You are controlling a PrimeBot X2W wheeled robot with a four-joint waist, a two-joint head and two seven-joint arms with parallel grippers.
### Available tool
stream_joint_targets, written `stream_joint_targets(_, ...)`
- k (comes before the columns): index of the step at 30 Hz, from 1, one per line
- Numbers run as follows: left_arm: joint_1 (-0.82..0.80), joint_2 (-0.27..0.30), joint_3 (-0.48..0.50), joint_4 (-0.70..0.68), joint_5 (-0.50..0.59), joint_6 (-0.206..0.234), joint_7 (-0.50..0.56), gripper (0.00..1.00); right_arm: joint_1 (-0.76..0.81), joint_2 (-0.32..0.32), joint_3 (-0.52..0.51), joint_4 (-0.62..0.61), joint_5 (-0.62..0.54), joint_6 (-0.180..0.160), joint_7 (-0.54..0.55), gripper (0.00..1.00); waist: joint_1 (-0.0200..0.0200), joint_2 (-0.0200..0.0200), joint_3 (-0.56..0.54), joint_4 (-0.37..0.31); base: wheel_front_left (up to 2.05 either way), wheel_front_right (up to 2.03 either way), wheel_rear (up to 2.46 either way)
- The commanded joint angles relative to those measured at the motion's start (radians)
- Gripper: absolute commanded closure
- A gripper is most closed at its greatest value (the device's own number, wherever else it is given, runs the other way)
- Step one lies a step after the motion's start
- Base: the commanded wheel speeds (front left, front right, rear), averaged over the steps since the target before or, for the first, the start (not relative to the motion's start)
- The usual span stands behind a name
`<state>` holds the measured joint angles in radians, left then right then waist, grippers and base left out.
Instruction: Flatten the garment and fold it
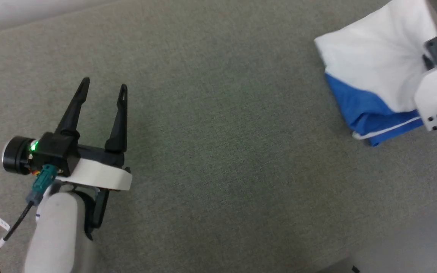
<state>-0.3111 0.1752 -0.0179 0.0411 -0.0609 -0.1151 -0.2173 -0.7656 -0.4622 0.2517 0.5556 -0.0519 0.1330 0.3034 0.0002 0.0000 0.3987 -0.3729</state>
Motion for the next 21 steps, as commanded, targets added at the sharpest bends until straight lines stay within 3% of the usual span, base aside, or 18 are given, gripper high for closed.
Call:
stream_joint_targets(1,-0.022,0.014,-0.005,-0.014,0.006,-0.007,0.009,0.0,-0.03,-0.007,-0.026,0.032,-0.02,-0.002,-0.029,1.0,-0.0002,0.0,0.083,-0.042,0.0,0.0,0.0)
stream_joint_targets(11,-0.047,0.055,-0.014,-0.071,0.007,-0.005,0.053,0.0,-0.131,-0.048,-0.189,0.229,-0.173,-0.002,-0.211,1.0,-0.0002,0.0,0.17,0.02,0.0,0.0,0.0)
stream_joint_targets(18,-0.034,0.06,-0.014,-0.075,0.0,0.002,0.048,0.0,-0.148,-0.021,-0.29,0.294,-0.259,-0.002,-0.261,1.0,-0.0002,0.0,0.158,0.046,0.0,0.0,0.0)
stream_joint_targets(19,-0.032,0.059,-0.016,-0.072,-0.001,0.004,0.046,0.0,-0.147,-0.017,-0.303,0.298,-0.271,-0.002,-0.269,0.58,-0.0002,0.0,0.151,0.048,0.0,0.0,0.0)
stream_joint_targets(20,-0.029,0.056,-0.017,-0.067,-0.003,0.005,0.041,0.0,-0.142,-0.012,-0.316,0.301,-0.283,-0.002,-0.27,0.07,-0.0002,0.0,0.141,0.051,0.0,0.0,0.0)
stream_joint_targets(21,-0.027,0.053,-0.019,-0.061,-0.006,0.006,0.037,0.0,-0.137,-0.008,-0.328,0.301,-0.295,-0.002,-0.272,0.0,-0.0002,0.0,0.131,0.053,0.0,0.0,0.0)
